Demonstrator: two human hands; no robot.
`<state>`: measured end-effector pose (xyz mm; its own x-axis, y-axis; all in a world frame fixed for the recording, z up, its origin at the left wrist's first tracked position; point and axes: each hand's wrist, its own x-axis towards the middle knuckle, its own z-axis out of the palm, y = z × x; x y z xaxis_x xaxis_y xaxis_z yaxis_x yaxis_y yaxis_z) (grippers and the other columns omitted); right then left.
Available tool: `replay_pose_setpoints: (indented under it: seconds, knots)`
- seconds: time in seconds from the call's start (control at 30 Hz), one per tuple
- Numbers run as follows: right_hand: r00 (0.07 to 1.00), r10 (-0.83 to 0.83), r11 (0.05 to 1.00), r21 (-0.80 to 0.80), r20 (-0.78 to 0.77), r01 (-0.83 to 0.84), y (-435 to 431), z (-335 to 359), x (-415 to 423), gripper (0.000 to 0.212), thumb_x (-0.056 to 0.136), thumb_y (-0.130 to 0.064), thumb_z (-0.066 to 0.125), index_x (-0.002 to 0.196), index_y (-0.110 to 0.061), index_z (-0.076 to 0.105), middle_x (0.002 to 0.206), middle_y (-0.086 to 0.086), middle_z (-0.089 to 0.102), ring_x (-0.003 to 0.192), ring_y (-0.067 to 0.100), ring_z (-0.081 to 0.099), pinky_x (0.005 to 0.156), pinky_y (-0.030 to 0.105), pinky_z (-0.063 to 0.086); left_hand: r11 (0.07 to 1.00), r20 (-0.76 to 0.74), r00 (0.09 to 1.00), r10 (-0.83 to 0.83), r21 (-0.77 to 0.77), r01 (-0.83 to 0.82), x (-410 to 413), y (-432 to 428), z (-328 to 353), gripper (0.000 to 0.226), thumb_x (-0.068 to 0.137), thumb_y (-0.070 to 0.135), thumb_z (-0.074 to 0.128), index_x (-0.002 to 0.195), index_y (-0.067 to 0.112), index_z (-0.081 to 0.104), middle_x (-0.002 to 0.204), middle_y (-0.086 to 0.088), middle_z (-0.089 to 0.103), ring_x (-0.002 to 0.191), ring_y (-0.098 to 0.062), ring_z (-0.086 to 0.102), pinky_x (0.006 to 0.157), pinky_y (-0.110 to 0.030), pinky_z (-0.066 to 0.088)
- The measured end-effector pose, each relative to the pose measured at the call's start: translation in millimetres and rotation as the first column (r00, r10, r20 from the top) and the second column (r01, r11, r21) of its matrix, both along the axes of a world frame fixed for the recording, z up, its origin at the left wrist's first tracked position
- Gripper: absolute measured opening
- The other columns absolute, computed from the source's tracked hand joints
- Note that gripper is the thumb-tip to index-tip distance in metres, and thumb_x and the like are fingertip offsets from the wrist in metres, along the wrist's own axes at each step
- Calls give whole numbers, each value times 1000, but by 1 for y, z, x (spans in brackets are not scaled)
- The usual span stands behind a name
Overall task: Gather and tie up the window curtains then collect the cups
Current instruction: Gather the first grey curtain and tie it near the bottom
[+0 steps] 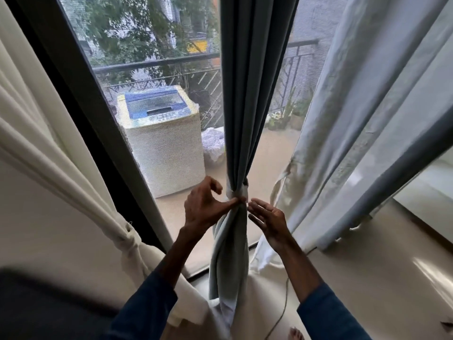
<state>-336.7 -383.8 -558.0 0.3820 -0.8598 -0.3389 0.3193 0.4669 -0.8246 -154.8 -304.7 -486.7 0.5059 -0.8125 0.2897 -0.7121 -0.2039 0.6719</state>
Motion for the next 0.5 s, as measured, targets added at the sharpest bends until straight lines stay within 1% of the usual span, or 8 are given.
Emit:
replay_pose_setpoints:
  seconds: [0.07, 0.1, 0.13, 0.23, 0.33, 0.37, 0.43, 0.5]
  knots:
    - [999, -18, 1000, -7, -30, 18, -2, 3, -8, 31, 90, -8, 70, 120, -4, 67, 112, 17, 73, 99, 23, 70, 79, 28, 60, 997, -12, 997, 71, 43, -70, -9, -1, -4, 64, 59, 87, 64, 59, 23, 57, 56, 14, 60, 54, -3, 57, 53, -27, 44]
    - [999, -29, 1000, -13, -41, 29, -4, 5, -13, 32, 90, -9, 70, 121, -5, 66, 112, 14, 73, 99, 22, 70, 77, 27, 59, 996, -40, 997, 66, 69, -63, -17, -3, -5, 66, 65, 85, 61, 51, 20, 57, 48, 11, 57, 48, -3, 55, 52, -26, 43]
    - [998, -39, 999, -17, -48, 38, -6, 8, -18, 33, 90, -10, 70, 122, -6, 66, 111, 12, 73, 99, 20, 70, 76, 26, 58, 995, -55, 997, 47, 89, -42, -25, -5, -7, 68, 70, 83, 57, 49, 19, 59, 44, 10, 56, 44, -3, 54, 51, -26, 44]
    - [996, -68, 997, -36, -49, 66, -16, 22, -35, 34, 90, -13, 72, 123, -8, 65, 108, 8, 72, 98, 18, 67, 77, 26, 57, 988, -52, 994, -95, 120, 100, -51, -14, -7, 62, 79, 77, 53, 55, 22, 69, 49, 11, 63, 48, -1, 60, 52, -26, 48]
    - [991, -109, 991, -86, -81, 102, -31, 44, -56, 29, 91, -13, 71, 120, -9, 67, 108, 8, 73, 96, 18, 68, 78, 29, 55, 953, -44, 959, -280, 108, 283, -79, -31, 2, 52, 86, 68, 56, 67, 23, 72, 59, 14, 69, 56, 3, 63, 53, -17, 45]
    - [987, -128, 986, -116, -96, 116, -38, 53, -65, 26, 91, -12, 70, 117, -10, 68, 107, 7, 73, 95, 18, 68, 79, 30, 54, 944, -62, 950, -307, 102, 312, -87, -38, 7, 49, 86, 67, 57, 71, 23, 72, 62, 15, 70, 58, 6, 64, 55, -16, 46]
    - [977, -172, 970, -195, -125, 145, -51, 75, -83, 21, 92, -10, 68, 112, -12, 71, 103, 6, 75, 93, 17, 69, 80, 32, 53, 933, -125, 935, -332, 98, 345, -103, -54, 18, 44, 85, 68, 58, 77, 26, 70, 69, 18, 70, 59, 8, 65, 61, -20, 52]
    - [963, -215, 940, -301, -164, 159, -66, 103, -100, 18, 92, -9, 68, 109, -13, 72, 101, 7, 76, 88, 15, 70, 77, 30, 54, 927, -157, 923, -351, 78, 366, -116, -72, 33, 40, 84, 67, 58, 80, 29, 67, 74, 21, 70, 59, 8, 65, 66, -23, 55]
